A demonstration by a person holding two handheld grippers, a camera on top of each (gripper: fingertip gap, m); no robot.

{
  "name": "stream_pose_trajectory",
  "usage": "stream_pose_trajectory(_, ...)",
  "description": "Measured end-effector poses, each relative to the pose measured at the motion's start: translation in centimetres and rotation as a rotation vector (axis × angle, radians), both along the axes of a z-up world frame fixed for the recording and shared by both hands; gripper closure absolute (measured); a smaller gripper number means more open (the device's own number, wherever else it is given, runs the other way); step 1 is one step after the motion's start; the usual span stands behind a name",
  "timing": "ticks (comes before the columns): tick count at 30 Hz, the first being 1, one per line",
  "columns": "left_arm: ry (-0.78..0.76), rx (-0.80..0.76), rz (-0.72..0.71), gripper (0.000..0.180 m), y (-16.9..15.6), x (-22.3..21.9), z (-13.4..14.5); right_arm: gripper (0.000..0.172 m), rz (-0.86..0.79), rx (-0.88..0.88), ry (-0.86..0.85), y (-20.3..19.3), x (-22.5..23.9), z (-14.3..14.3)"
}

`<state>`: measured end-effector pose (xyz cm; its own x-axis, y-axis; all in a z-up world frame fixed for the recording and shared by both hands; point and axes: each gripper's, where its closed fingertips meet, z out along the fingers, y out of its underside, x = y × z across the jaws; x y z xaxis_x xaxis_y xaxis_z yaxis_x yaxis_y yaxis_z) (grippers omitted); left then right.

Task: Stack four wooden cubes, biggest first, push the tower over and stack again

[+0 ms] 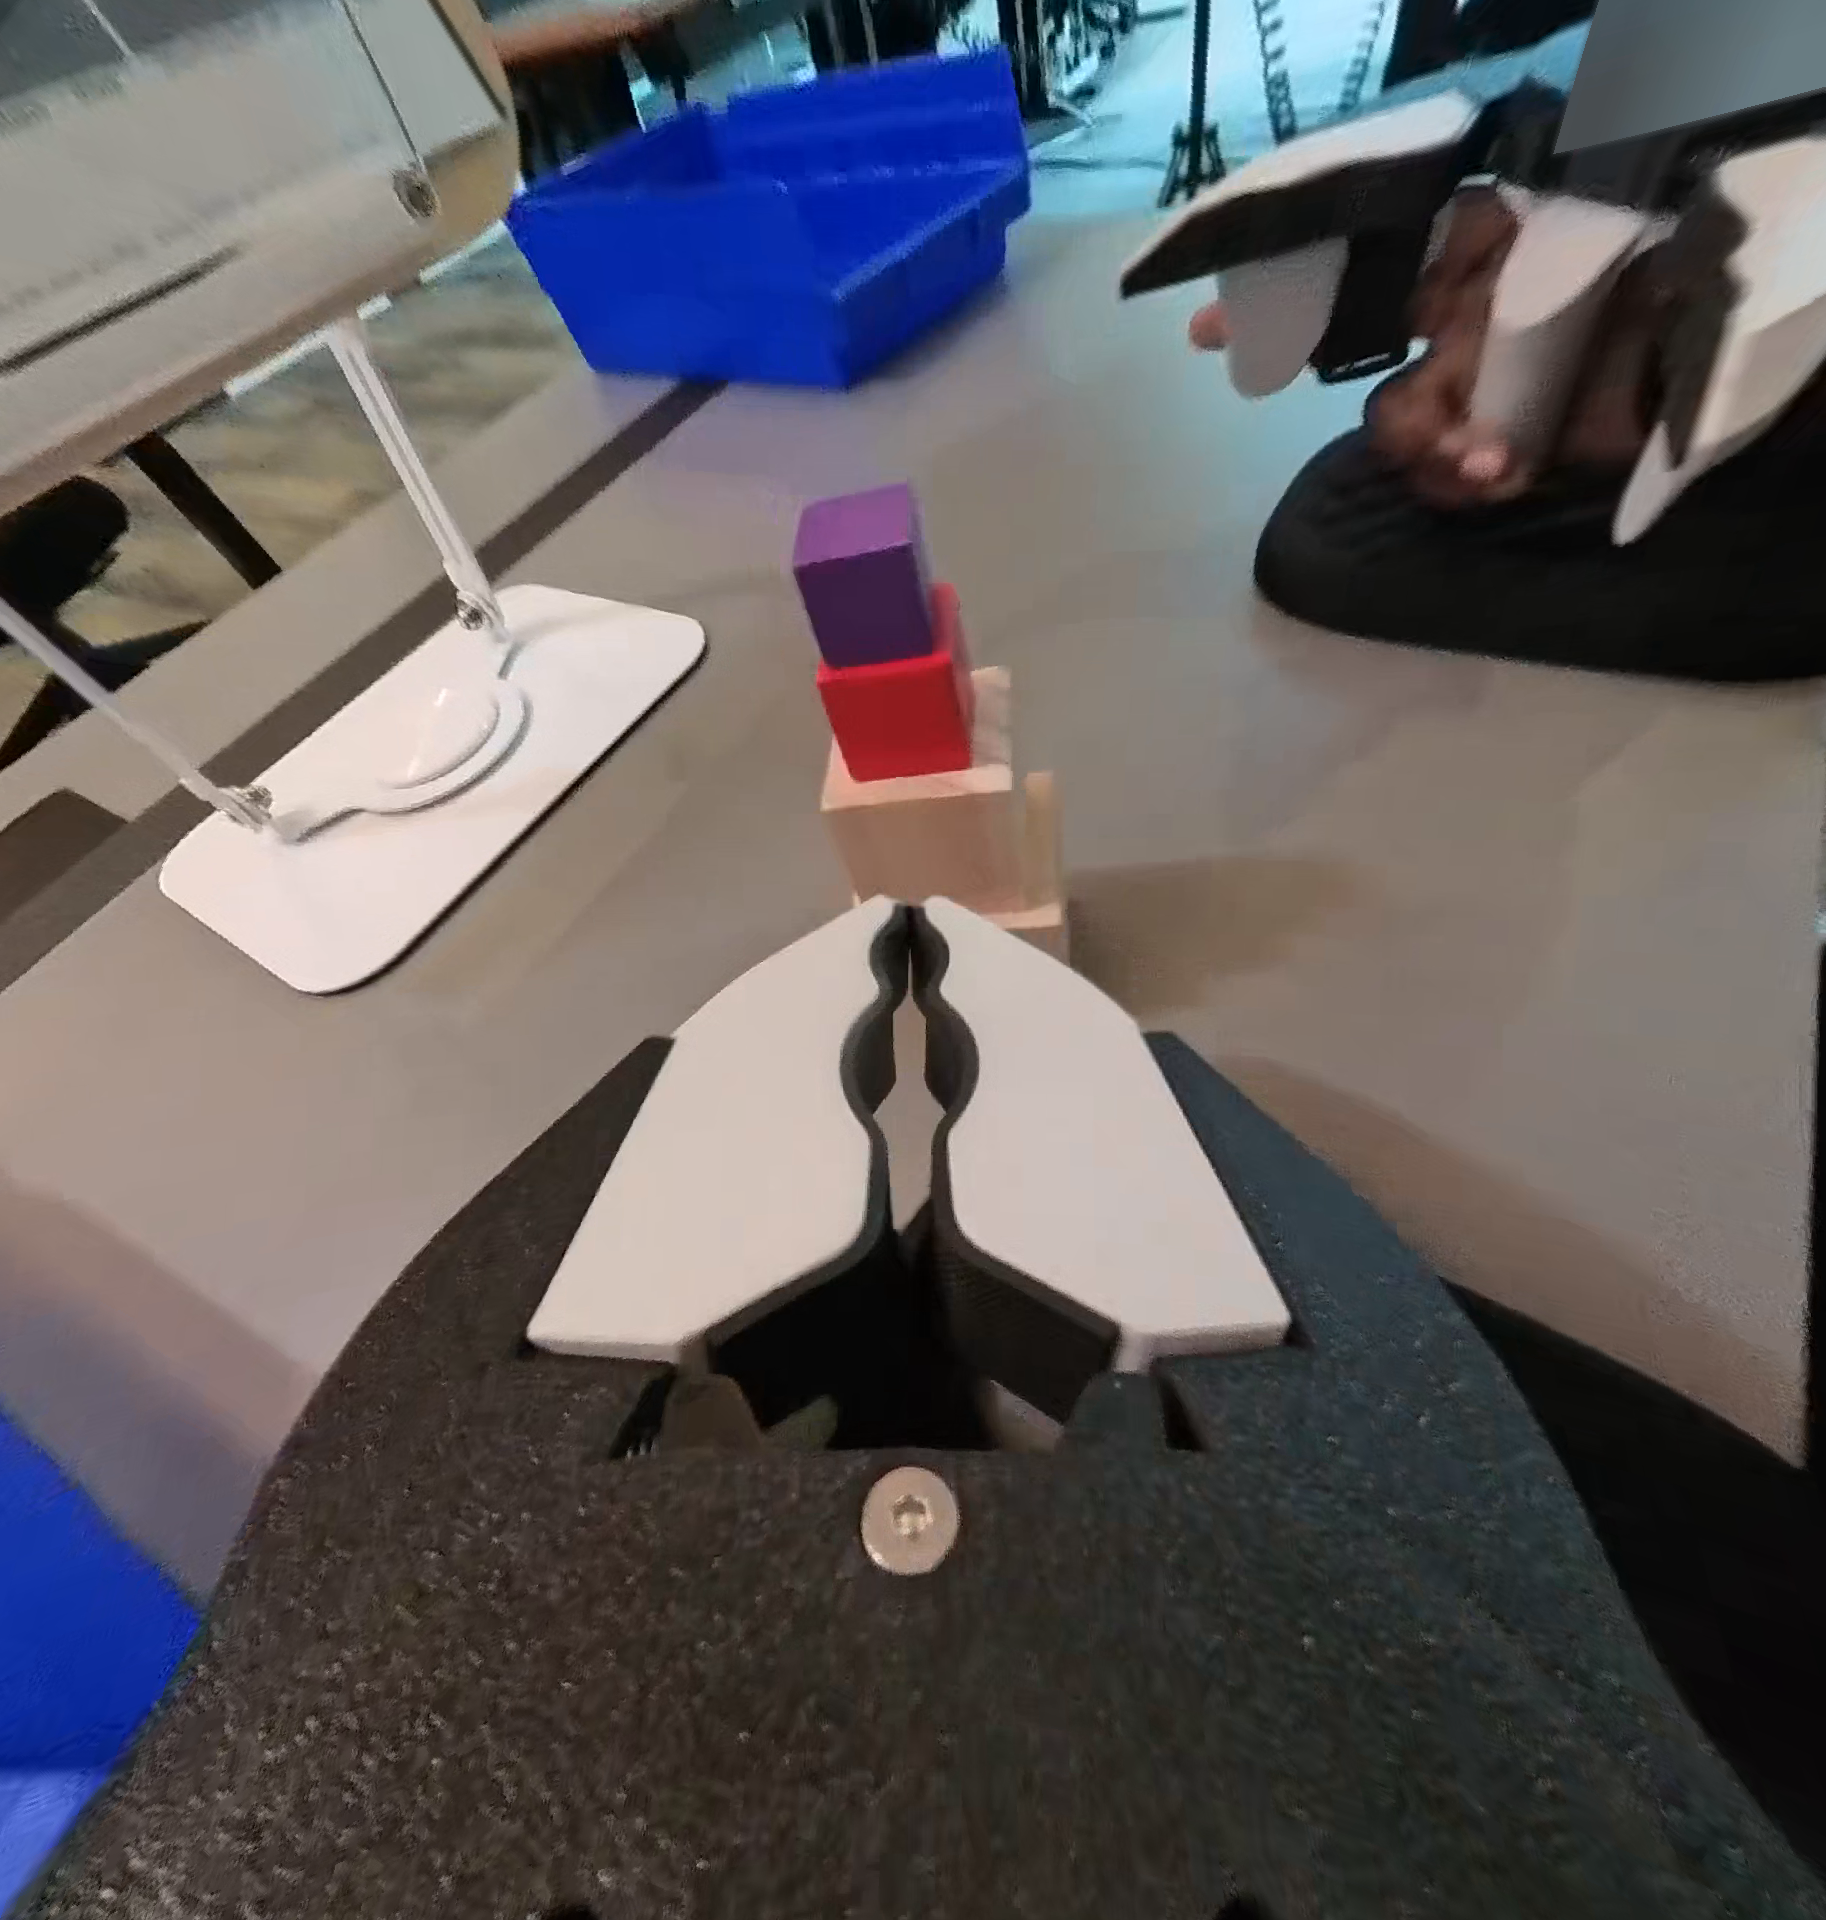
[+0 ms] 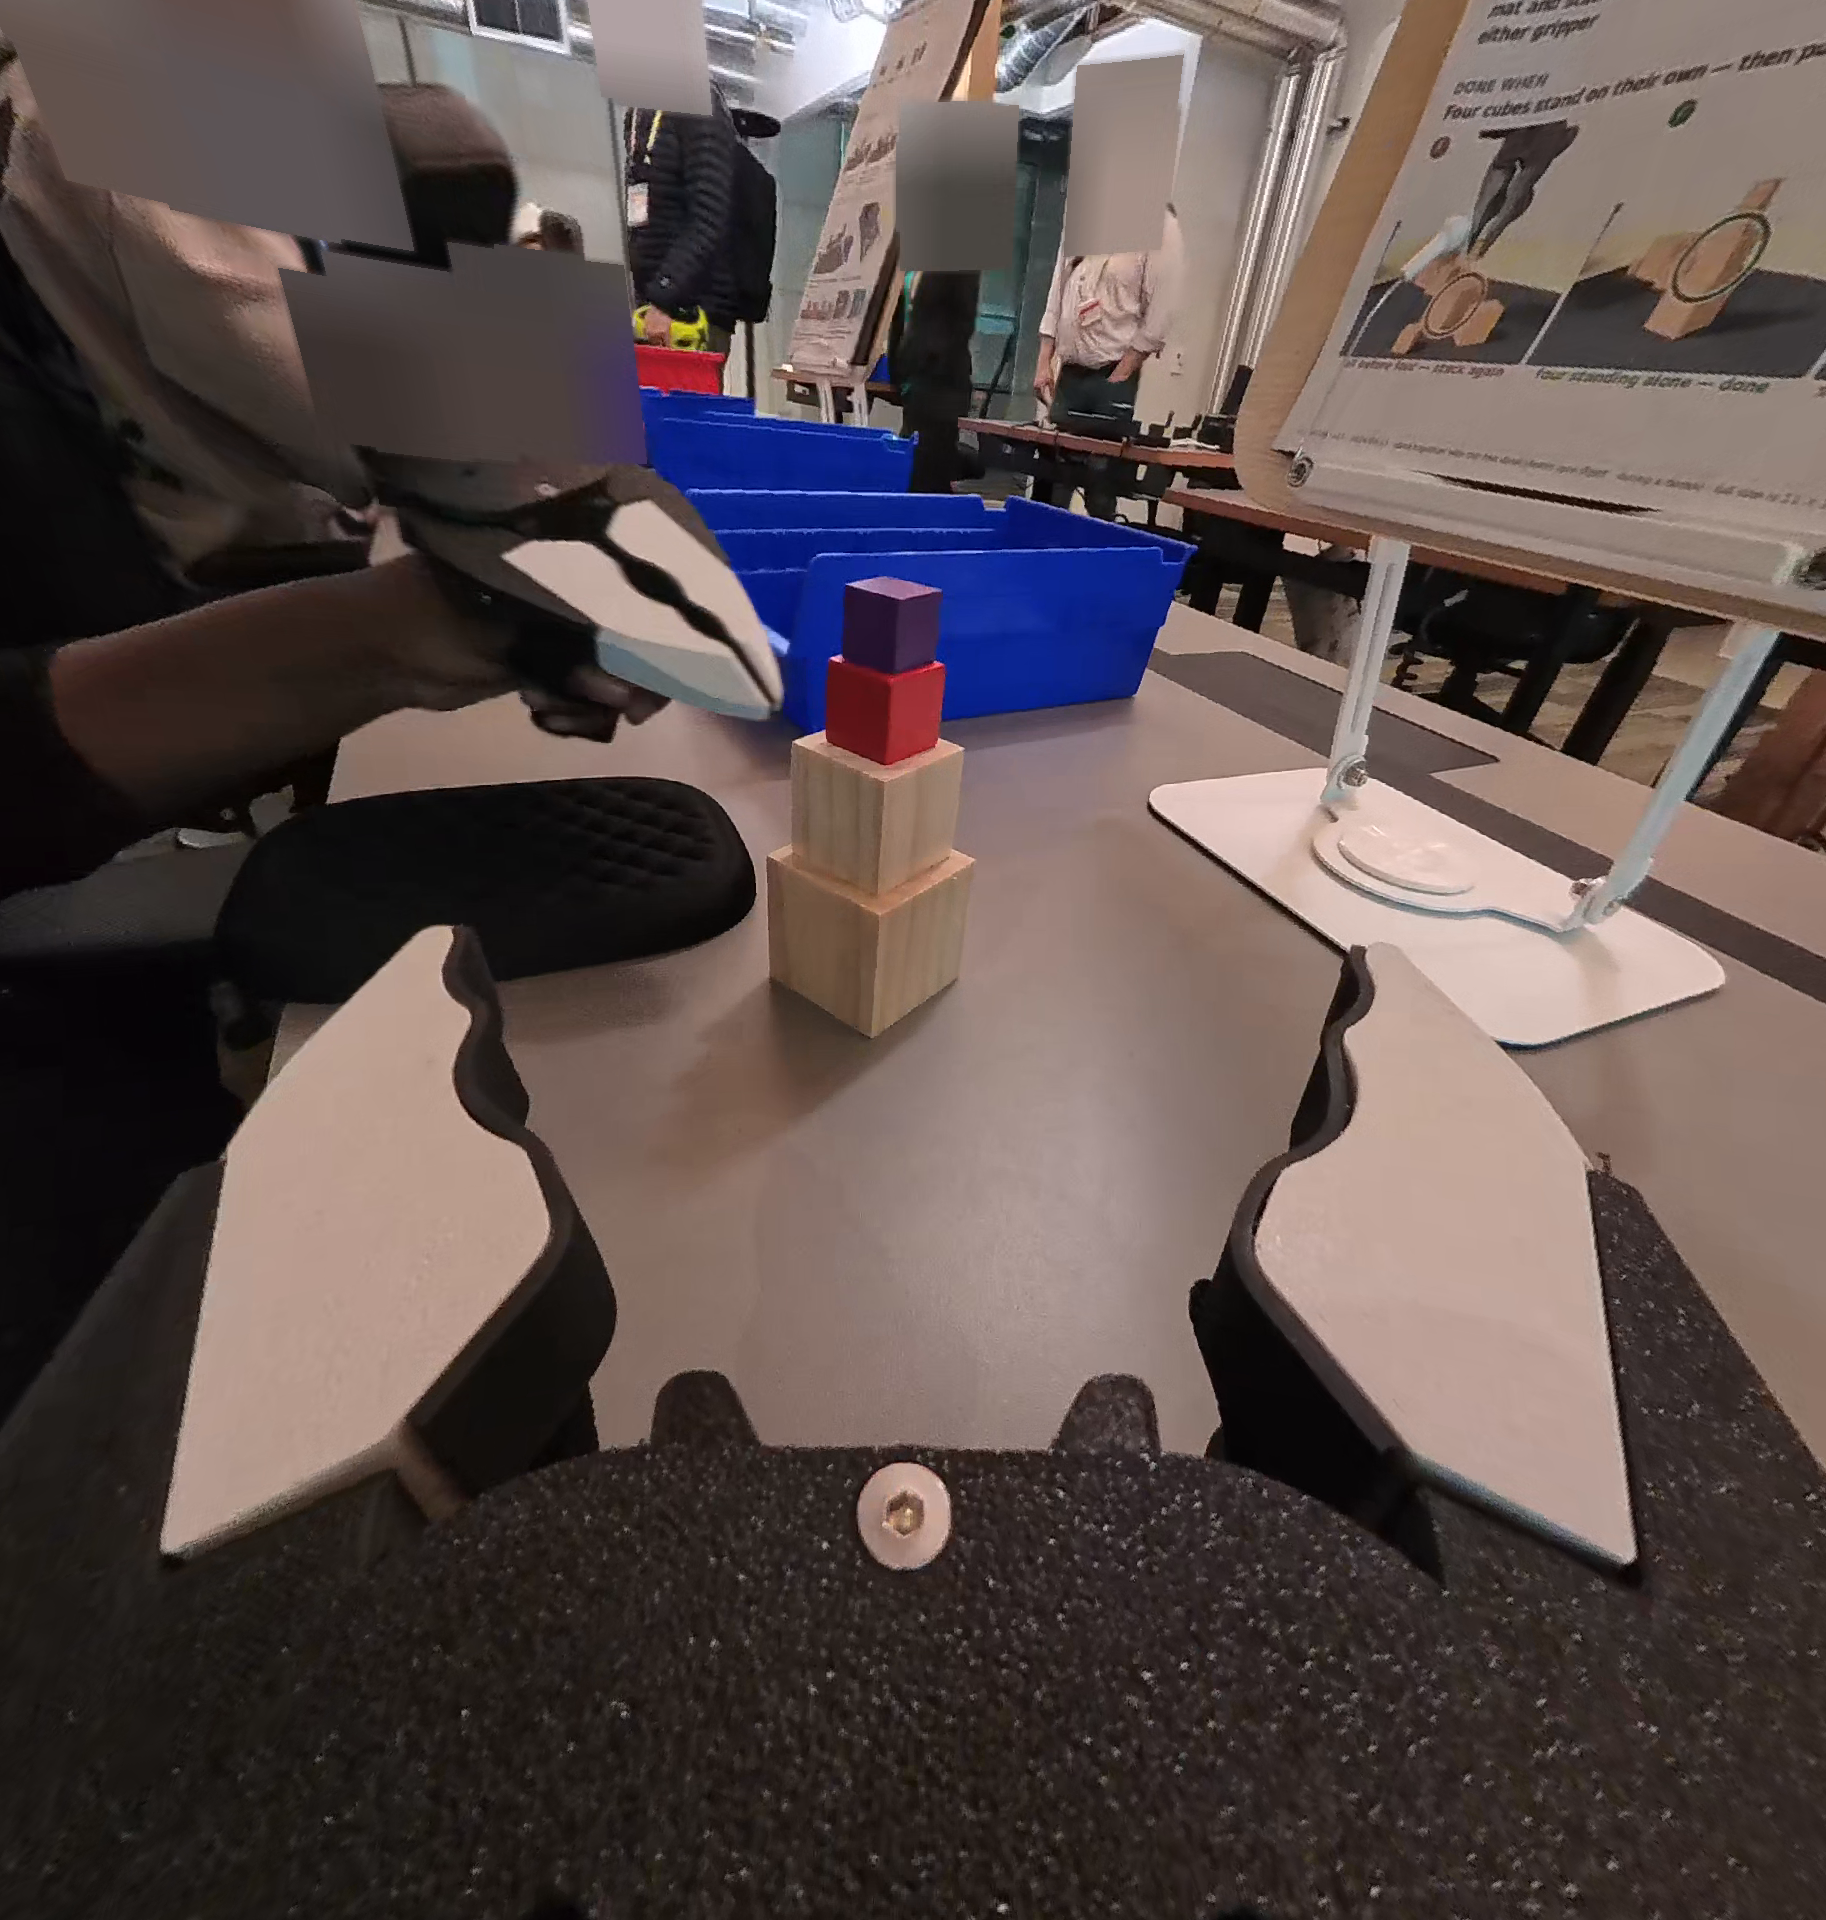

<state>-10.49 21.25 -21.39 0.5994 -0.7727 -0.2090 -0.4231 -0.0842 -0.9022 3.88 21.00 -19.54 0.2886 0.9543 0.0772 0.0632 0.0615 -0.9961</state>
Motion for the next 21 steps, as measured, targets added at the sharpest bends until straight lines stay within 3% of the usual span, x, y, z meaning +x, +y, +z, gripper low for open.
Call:
stream_pose_trajectory(6, 0.080, -0.049, -0.034, 0.180, 2.5, 1.1, -1.8, 0.028, -0.004, 0.010, -0.001, 0.0, 0.0, 0.0)
stream_pose_trajectory(21, 0.065, -0.020, -0.083, 0.180, 3.2, 3.2, -0.4, 0.032, -0.008, 0.021, -0.005, 0.0, 0.0, 0.0)
